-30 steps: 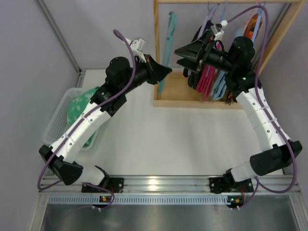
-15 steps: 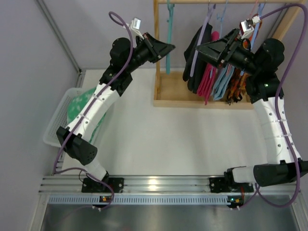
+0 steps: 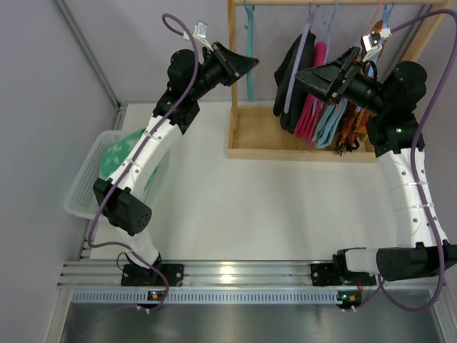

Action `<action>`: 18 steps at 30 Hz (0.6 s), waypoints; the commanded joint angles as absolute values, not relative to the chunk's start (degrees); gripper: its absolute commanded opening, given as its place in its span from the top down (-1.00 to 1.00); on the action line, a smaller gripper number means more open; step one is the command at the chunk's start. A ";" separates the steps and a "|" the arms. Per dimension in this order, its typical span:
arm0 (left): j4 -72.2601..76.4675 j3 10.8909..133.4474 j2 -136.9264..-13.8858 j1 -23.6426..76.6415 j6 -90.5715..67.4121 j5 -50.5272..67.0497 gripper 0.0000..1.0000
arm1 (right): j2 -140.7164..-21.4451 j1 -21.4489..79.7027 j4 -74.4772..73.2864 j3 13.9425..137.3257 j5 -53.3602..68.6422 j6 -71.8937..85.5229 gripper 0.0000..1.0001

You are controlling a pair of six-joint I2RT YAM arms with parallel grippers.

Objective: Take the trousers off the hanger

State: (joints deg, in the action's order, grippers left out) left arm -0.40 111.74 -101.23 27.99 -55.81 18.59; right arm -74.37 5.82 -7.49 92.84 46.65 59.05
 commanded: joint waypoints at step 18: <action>2.81 99.50 -88.62 27.25 -46.59 16.35 -0.38 | -73.48 4.57 -6.86 92.64 43.68 57.04 -0.99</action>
State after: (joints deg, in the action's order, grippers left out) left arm 0.10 100.97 -95.11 27.42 -50.46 17.69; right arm -74.30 5.45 -7.75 92.20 44.71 58.43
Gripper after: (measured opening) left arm 0.651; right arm 0.993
